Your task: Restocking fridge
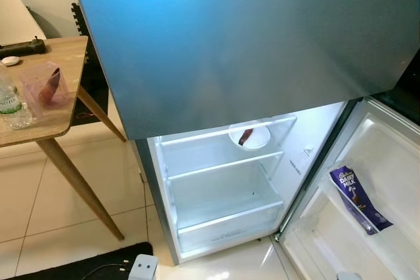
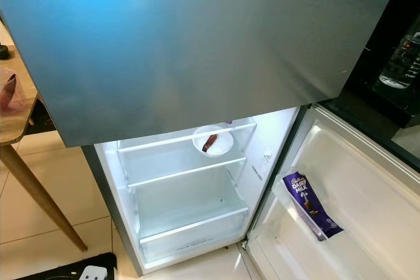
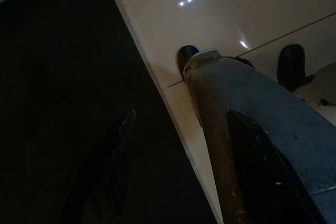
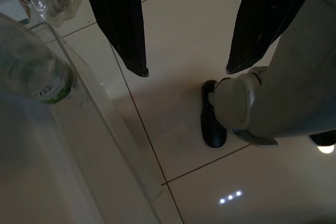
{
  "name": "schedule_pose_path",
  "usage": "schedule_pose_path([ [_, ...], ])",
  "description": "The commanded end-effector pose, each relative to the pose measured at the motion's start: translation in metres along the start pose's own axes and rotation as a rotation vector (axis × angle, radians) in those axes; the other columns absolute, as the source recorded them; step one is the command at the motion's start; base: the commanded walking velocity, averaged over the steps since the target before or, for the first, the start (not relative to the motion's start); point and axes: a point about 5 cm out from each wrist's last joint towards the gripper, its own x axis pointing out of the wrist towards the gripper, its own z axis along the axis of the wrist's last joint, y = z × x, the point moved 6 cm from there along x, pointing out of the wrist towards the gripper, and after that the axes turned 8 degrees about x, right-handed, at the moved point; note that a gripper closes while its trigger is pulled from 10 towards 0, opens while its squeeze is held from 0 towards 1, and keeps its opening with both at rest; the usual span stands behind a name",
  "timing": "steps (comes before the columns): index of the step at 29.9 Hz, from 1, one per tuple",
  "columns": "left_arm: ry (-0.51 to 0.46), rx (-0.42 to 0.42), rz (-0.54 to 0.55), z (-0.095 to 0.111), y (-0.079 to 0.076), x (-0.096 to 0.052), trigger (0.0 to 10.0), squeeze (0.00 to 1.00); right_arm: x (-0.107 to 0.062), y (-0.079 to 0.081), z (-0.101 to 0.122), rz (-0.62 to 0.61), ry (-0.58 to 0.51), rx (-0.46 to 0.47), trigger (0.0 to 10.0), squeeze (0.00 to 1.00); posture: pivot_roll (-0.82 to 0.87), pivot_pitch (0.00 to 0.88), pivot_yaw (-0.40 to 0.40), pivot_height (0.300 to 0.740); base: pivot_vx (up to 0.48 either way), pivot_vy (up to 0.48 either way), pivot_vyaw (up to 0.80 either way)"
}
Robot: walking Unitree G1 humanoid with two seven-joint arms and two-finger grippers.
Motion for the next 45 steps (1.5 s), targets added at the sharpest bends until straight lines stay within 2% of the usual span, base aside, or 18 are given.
schedule_pose_path([
  [1, 0.021, 0.015, -0.01, -0.004, -0.007, 0.001, 10.0, 0.0, 0.0, 0.0, 0.0, -0.007, 0.003, 0.003, 10.0, 0.0, -0.03, 0.002, -0.013, 0.74, 0.0, 0.0, 0.0],
  [13, 0.042, 0.036, -0.002, -0.004, -0.007, 0.002, 10.0, 0.0, 0.001, 0.004, -0.005, -0.006, 0.027, -0.035, 10.0, 0.0, -0.03, 0.0, -0.012, 0.74, 0.0, 0.0, 0.0],
  [14, 0.038, 0.039, 0.008, 0.0, -0.006, 0.003, 10.0, 0.0, 0.001, 0.006, -0.002, 0.001, 0.03, -0.069, 10.0, 0.0, -0.03, 0.0, -0.018, 0.74, 0.0, 0.0, 0.0],
  [18, 0.019, 0.012, 0.017, 0.008, -0.006, 0.004, 10.0, 0.0, 0.003, 0.012, 0.013, 0.017, -0.003, -0.072, 10.0, 0.0, -0.04, 0.0, -0.018, 0.74, 0.0, 0.0, 0.0],
  [21, 0.028, 0.039, 0.009, 0.006, -0.007, 0.004, 10.0, 0.0, 0.003, 0.012, 0.018, 0.023, -0.011, -0.096, 10.0, 0.0, -0.04, 0.0, -0.012, 0.74, 0.0, 0.0, 0.0],
  [24, 0.033, 0.026, 0.021, 0.003, -0.003, 0.003, 10.0, 0.0, 0.003, 0.01, 0.019, 0.016, -0.015, -0.084, 10.0, 0.0, -0.04, 0.0, -0.006, 0.74, 0.0, 0.0, 0.0],
  [27, 0.041, 0.018, 0.033, -0.001, 0.0, 0.002, 10.0, 0.0, 0.002, 0.009, 0.016, 0.009, -0.01, -0.09, 10.0, 0.0, -0.04, 0.0, 0.003, 0.74, 0.0, 0.0, 0.0],
  [30, 0.073, 0.012, 0.039, -0.013, 0.003, -0.001, 10.0, 0.0, 0.002, 0.007, 0.003, -0.004, 0.014, -0.072, 10.0, 0.0, -0.06, 0.003, 0.016, 0.74, 0.0, 0.0, 0.0],
  [32, 0.1, 0.054, 0.026, -0.022, 0.004, -0.003, 10.0, 0.0, 0.001, 0.009, -0.008, -0.003, 0.035, -0.046, 10.0, 0.0, -0.06, 0.025, 0.017, 0.74, 0.0, 0.0, 0.0],
  [36, 0.098, 0.078, 0.036, -0.022, 0.009, -0.004, 10.0, 0.0, 0.0, 0.009, -0.015, -0.006, 0.05, -0.022, 10.0, 0.0, -0.03, 0.02, 0.011, 0.74, 0.0, 0.0, 0.0],
  [37, 0.08, 0.044, 0.06, -0.018, 0.015, -0.004, 10.0, 0.0, 0.0, 0.003, -0.017, -0.02, 0.06, -0.045, 10.0, 0.0, -0.03, 0.01, 0.025, 0.74, 0.0, 0.0, 0.0],
  [40, 0.076, 0.04, 0.062, -0.017, 0.016, -0.004, 10.0, 0.0, -0.001, 0.001, -0.016, -0.026, 0.059, -0.05, 10.0, 0.0, -0.03, 0.01, 0.025, 0.74, 0.0, 0.0, 0.0],
  [42, 0.08, 0.081, 0.046, -0.016, 0.015, -0.004, 10.0, 0.0, 0.0, -0.002, -0.008, -0.031, 0.038, -0.048, 10.0, 0.0, -0.03, 0.009, 0.024, 0.74, 0.0, 0.0, 0.0],
  [44, 0.081, 0.091, 0.049, -0.015, 0.016, -0.004, 10.0, 0.0, 0.001, 0.0, -0.002, -0.028, 0.025, -0.049, 10.0, 0.0, -0.02, 0.001, 0.013, 0.74, 0.0, 0.0, 0.0],
  [45, 0.074, 0.069, 0.058, -0.012, 0.018, -0.003, 10.0, 0.0, 0.001, 0.004, 0.0, -0.016, 0.025, -0.068, 10.0, 0.0, -0.02, 0.0, 0.021, 0.74, 0.0, 0.0, 0.0],
])
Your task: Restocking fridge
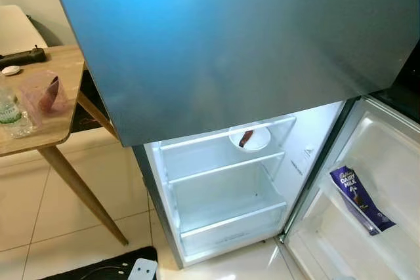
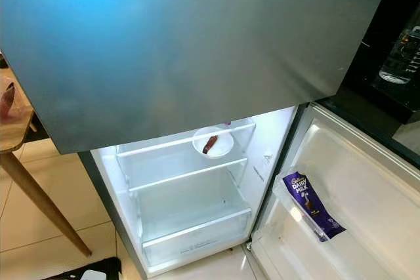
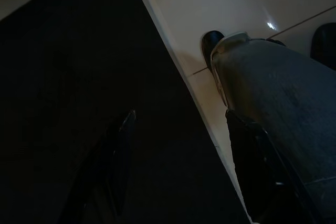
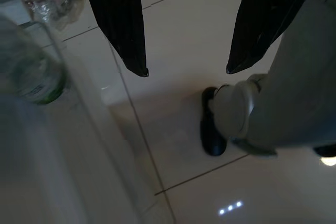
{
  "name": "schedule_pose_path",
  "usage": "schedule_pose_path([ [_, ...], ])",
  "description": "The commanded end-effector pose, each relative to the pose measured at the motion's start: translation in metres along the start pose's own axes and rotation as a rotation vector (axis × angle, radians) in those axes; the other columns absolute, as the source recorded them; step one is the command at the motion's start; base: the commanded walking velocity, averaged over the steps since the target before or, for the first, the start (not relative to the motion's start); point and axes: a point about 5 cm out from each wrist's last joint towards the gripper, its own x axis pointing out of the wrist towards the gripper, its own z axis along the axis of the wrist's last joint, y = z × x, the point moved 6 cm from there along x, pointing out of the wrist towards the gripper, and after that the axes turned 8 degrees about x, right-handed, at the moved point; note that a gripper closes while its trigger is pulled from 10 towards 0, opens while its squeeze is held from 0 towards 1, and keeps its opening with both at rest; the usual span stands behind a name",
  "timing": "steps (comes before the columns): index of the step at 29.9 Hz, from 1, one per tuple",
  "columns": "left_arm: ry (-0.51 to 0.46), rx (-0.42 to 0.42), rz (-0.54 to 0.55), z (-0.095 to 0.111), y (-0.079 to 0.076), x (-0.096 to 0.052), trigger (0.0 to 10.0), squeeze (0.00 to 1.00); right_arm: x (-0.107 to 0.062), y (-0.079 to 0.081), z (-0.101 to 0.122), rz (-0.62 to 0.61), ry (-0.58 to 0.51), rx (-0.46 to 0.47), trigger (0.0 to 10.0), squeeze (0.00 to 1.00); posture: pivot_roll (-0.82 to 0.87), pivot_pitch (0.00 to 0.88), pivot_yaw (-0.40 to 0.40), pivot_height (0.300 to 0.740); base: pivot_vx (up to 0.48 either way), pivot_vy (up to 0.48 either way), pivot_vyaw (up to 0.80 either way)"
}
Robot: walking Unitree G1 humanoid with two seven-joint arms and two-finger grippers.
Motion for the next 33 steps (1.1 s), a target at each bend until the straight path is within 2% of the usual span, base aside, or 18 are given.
schedule_pose_path([
  [1, 0.006, 0.0, 0.021, -0.002, 0.009, -0.001, 10.0, 0.0, 0.001, 0.006, 0.0, 0.014, 0.004, -0.023, 10.0, 0.0, -0.02, 0.0, 0.021, 0.74, 0.0, 0.0, 0.0],
  [6, 0.009, 0.004, -0.003, -0.002, 0.002, -0.001, 10.0, 0.0, 0.001, 0.006, 0.001, 0.006, -0.001, -0.022, 10.0, 0.0, -0.03, 0.009, 0.023, 0.74, 0.0, 0.0, 0.0],
  [7, 0.008, 0.013, -0.025, -0.001, -0.005, 0.0, 10.0, 0.0, 0.0, 0.0, 0.001, -0.006, 0.001, -0.014, 10.0, 0.0, -0.01, 0.032, -0.014, 0.74, 0.0, 0.0, 0.0],
  [10, 0.008, 0.014, -0.035, -0.001, -0.01, 0.001, 10.0, 0.0, -0.001, -0.006, -0.003, -0.015, 0.014, -0.023, 10.0, 0.0, -0.01, 0.027, -0.034, 0.74, 0.0, 0.0, 0.0],
  [15, 0.026, -0.002, -0.02, -0.008, -0.007, 0.0, 10.0, 0.0, -0.002, -0.015, -0.001, -0.034, 0.004, 0.016, 10.0, 0.0, -0.02, 0.013, -0.033, 0.74, 0.0, 0.0, 0.0],
  [21, 0.024, -0.041, 0.004, -0.011, 0.0, -0.001, 10.0, 0.0, -0.002, -0.019, 0.003, -0.049, -0.013, 0.035, 10.0, 0.0, -0.05, 0.081, -0.041, 0.74, 0.0, 0.0, 0.0],
  [22, 0.032, -0.029, -0.006, -0.013, -0.004, -0.001, 10.0, 0.0, -0.002, -0.02, -0.002, -0.057, -0.003, 0.039, 10.0, 0.0, -0.05, 0.048, -0.041, 0.74, 0.0, 0.0, 0.0],
  [25, 0.035, -0.02, -0.015, -0.014, -0.006, -0.001, 10.0, 0.0, -0.002, -0.019, -0.005, -0.058, 0.004, 0.045, 10.0, 0.0, -0.06, 0.036, -0.046, 0.74, 0.0, 0.0, 0.0],
  [27, 0.026, -0.026, -0.016, -0.01, -0.01, 0.0, 10.0, 0.0, -0.003, -0.021, -0.008, -0.064, 0.007, 0.025, 10.0, 0.0, -0.09, 0.085, -0.025, 0.74, 0.0, 0.0, 0.0],
  [30, 0.025, -0.053, -0.021, -0.008, -0.015, 0.001, 10.0, 0.0, -0.004, -0.026, -0.009, -0.07, 0.009, 0.029, 10.0, 0.0, -0.1, 0.055, -0.028, 0.74, 0.0, 0.0, 0.0],
  [33, 0.027, -0.024, -0.045, -0.004, -0.023, 0.002, 10.0, 0.0, -0.004, -0.029, -0.011, -0.073, 0.016, 0.04, 10.0, 0.0, -0.11, 0.049, -0.025, 0.74, 0.0, 0.0, 0.0],
])
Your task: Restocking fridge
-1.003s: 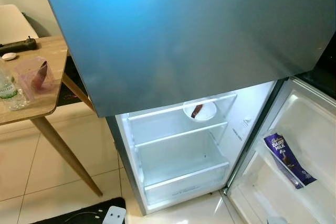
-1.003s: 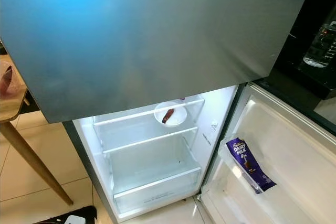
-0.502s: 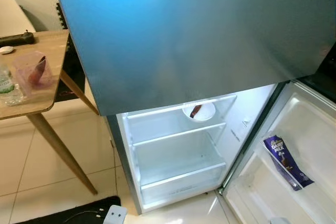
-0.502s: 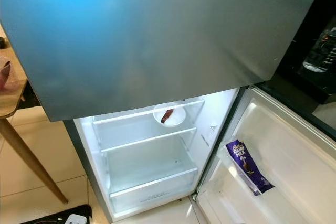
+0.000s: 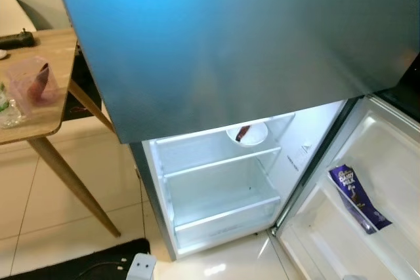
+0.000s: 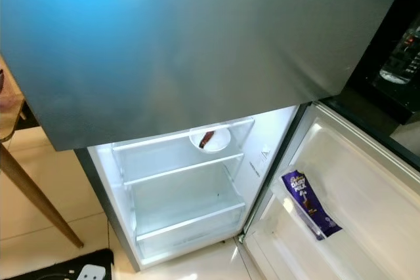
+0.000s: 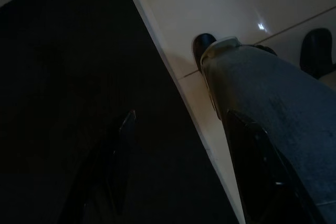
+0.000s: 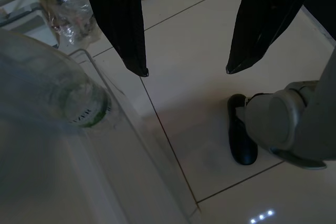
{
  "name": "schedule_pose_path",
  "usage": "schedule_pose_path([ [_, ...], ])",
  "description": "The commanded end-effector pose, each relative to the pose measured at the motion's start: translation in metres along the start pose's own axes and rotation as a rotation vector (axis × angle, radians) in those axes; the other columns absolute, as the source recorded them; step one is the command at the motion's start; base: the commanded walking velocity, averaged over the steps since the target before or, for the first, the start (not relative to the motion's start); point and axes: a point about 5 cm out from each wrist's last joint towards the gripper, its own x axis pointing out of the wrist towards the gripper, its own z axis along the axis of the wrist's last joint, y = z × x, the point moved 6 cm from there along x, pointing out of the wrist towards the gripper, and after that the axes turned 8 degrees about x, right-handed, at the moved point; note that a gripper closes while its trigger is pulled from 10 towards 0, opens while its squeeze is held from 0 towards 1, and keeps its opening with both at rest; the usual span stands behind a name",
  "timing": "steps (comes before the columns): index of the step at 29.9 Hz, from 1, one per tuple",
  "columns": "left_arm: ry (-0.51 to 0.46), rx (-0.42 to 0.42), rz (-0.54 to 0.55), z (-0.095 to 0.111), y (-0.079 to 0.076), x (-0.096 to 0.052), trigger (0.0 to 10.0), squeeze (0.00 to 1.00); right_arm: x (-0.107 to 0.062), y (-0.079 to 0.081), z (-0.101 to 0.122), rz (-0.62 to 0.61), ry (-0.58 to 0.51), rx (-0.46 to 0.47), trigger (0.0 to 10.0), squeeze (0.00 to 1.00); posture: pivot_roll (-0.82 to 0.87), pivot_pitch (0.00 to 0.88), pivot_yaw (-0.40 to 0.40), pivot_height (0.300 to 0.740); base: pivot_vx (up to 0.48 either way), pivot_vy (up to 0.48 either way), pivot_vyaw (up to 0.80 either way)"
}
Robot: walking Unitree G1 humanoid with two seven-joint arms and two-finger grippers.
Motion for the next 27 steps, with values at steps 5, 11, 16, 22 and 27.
schedule_pose_path([
  [5, -0.023, -0.024, -0.024, 0.013, -0.008, 0.003, 10.0, 0.0, -0.002, -0.016, -0.008, -0.035, 0.02, 0.015, 10.0, 0.0, -0.09, 0.048, -0.026, 0.74, 0.0, 0.0, 0.0],
  [11, -0.003, 0.0, -0.018, 0.006, -0.004, 0.002, 10.0, 0.0, -0.001, -0.011, -0.007, -0.029, 0.014, 0.021, 10.0, 0.0, -0.08, 0.05, -0.022, 0.74, -0.08, 0.0, 0.0],
  [16, 0.014, -0.001, -0.019, -0.002, -0.004, 0.0, 10.0, 0.0, -0.001, -0.007, -0.008, -0.02, 0.018, 0.011, 10.0, 0.0, -0.07, 0.055, -0.027, 0.74, 0.0, 0.0, 0.0],
  [22, 0.039, -0.024, -0.025, -0.015, -0.01, -0.001, 10.0, 0.0, -0.001, -0.004, -0.006, -0.016, 0.015, -0.002, 10.0, 0.0, -0.07, 0.051, -0.023, 0.74, -0.161, 0.0, 0.0],
  [27, 0.039, -0.015, -0.036, -0.014, -0.014, -0.001, 10.0, 0.0, -0.001, -0.004, -0.004, -0.017, 0.011, 0.005, 10.0, 0.0, -0.07, 0.05, -0.02, 0.74, -0.272, 0.0, 0.0],
])
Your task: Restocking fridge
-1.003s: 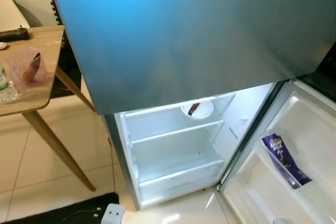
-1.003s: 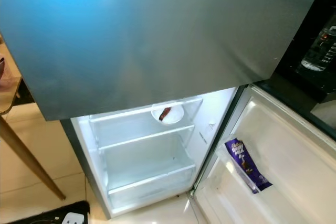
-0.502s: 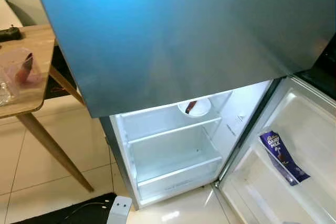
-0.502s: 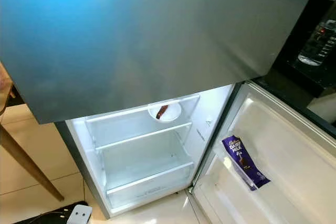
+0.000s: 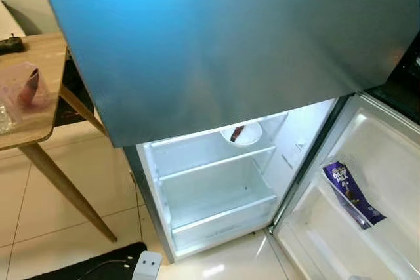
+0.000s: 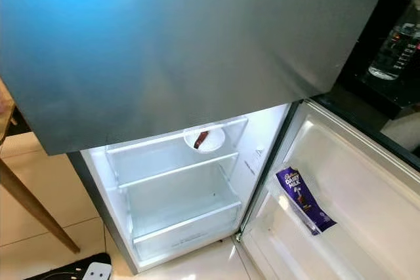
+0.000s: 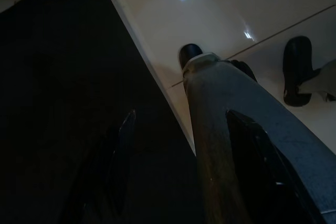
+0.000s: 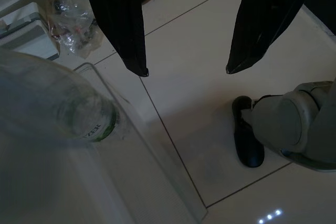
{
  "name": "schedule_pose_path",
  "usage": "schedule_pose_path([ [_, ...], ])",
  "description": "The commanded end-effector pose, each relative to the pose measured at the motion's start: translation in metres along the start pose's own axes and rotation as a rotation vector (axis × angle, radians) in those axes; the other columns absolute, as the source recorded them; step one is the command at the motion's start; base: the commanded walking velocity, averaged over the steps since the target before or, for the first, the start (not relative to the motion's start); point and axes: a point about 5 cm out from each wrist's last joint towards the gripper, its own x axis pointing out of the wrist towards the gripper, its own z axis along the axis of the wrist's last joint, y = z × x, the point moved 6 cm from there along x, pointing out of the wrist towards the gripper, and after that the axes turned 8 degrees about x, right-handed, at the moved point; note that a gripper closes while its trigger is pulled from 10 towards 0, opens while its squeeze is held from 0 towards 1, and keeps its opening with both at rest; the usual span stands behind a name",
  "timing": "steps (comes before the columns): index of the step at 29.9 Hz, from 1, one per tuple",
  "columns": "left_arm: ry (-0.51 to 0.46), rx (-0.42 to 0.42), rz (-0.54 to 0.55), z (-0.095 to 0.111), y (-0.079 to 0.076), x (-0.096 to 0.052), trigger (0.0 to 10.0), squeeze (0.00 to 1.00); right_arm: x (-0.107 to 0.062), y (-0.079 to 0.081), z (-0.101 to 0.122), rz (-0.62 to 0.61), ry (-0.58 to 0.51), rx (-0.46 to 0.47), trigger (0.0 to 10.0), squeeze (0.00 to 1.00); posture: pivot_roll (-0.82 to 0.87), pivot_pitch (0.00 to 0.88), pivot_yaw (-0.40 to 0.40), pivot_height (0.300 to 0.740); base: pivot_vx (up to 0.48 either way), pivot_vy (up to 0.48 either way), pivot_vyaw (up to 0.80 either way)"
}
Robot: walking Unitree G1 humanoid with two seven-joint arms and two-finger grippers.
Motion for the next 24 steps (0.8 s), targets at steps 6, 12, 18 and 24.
schedule_pose_path([
  [6, 0.039, 0.009, -0.014, -0.0113, -0.0045, -0.0008, 10.0, 0.0, -0.0005, 0.0, -0.0084, -0.003, 0.02, 0.004, 10.0, 0.0, -0.06, 0.049, -0.019, 0.74, -0.342, 0.0, 0.0],
  [12, 0.036, 0.012, -0.006, -0.0105, 0.0001, -0.0012, 10.0, 0.0, -0.0005, 0.0002, -0.0089, -0.002, 0.023, 0.0, 10.0, 0.0, -0.06, 0.049, -0.02, 0.74, -0.322, 0.0, 0.0],
  [18, 0.045, 0.008, -0.003, -0.0151, 0.0002, -0.002, 10.0, 0.0, -0.0002, 0.0011, -0.0056, 0.003, 0.017, -0.007, 10.0, 0.0, -0.06, 0.05, -0.028, 0.74, -0.305, 0.0, 0.0],
  [24, 0.052, 0.002, -0.013, -0.0188, -0.0053, -0.0021, 10.0, 0.0, -0.0002, -0.0002, -0.0039, 0.002, 0.015, -0.017, 10.0, 0.0, -0.06, 0.049, -0.03, 0.74, -0.298, 0.0, 0.0],
])
